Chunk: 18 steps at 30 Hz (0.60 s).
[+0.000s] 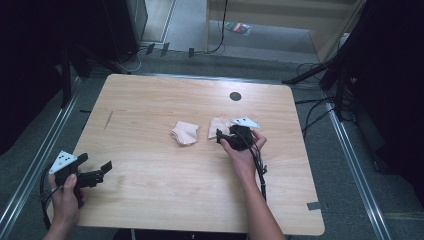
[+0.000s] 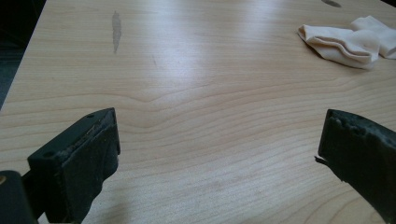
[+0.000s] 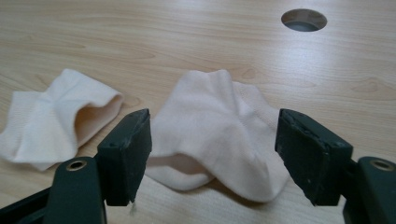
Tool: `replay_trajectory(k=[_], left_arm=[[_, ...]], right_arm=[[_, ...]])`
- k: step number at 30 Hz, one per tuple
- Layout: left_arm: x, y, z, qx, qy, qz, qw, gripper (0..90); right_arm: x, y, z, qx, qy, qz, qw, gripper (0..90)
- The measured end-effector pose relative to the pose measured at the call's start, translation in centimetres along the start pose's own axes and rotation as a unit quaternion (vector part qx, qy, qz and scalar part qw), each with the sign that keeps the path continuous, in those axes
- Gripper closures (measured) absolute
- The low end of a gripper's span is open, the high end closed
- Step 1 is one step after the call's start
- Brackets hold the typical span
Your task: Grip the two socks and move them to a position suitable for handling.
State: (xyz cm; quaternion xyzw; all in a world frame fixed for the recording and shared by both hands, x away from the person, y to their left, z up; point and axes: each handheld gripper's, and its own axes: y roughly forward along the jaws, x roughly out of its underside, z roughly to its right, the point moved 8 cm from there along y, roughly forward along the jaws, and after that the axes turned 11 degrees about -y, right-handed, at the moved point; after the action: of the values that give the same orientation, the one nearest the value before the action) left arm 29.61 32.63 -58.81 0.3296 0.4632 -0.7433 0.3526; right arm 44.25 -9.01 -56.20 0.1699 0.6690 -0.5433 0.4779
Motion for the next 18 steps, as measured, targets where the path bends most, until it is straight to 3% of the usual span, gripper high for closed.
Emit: replay_trajectory(k=[6, 10, 14, 18], left_arm=[[0.0, 0.0, 0.0, 0.001, 0.001, -0.002, 1.0, 0.0], [0.0, 0.0, 0.0, 0.002, -0.001, -0.001, 1.0, 0.0], [0.0, 0.0, 0.0, 0.004, -0.002, -0.001, 1.0, 0.0], [0.0, 0.0, 0.0, 0.003, -0.001, -0.003, 1.0, 0.0]], right_arm=[[0.0, 1.6, 0.0, 0.016, 0.015, -0.014, 0.9997, 28.7], [0.6, 2.7, -0.4, 0.025, 0.002, -0.034, 0.9991, 32.3], [1.2, 3.1, -0.7, 0.02, -0.006, -0.052, 0.9984, 40.6], [1.9, 3.4, -0.8, 0.016, -0.017, -0.064, 0.9977, 43.4]])
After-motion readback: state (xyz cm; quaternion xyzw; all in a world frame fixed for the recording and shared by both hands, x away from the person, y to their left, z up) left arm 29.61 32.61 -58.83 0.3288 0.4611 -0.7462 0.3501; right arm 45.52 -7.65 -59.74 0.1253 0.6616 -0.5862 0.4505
